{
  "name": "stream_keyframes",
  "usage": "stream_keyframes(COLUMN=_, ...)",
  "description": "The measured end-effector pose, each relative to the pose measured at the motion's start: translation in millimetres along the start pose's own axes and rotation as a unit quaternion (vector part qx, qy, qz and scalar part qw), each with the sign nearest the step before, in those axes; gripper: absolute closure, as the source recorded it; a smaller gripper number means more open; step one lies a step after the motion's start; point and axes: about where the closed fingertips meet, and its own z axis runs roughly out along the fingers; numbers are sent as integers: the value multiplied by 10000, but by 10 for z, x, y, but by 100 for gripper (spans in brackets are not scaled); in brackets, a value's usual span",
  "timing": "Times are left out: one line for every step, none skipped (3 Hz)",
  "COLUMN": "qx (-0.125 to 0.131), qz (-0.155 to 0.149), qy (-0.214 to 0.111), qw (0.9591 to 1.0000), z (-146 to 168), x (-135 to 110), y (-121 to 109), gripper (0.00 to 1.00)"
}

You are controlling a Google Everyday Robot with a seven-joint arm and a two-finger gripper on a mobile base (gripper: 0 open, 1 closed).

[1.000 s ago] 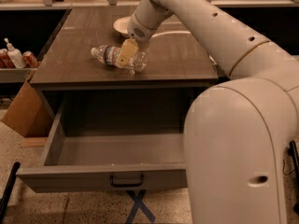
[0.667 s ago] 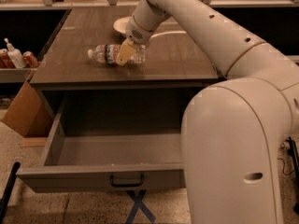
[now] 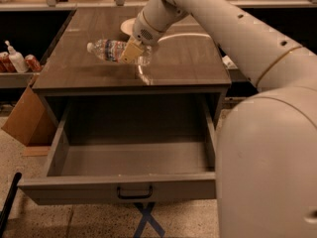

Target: Place water bottle into top drawer

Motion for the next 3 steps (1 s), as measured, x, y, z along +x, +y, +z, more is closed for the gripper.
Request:
stream_keyframes(qx=113, qz=-115, qy=-252, qw=9996, z=-301, x=-71, y=250, gripper=100)
stream_keyframes(qx=-79, qz=14, qy=-353, qw=9993, z=-465, x=45, y=613, gripper=100)
stream_keyframes(qx=-92, qz=34, qy=-351, qw=9993, z=-458, x=59, y=616, gripper=100)
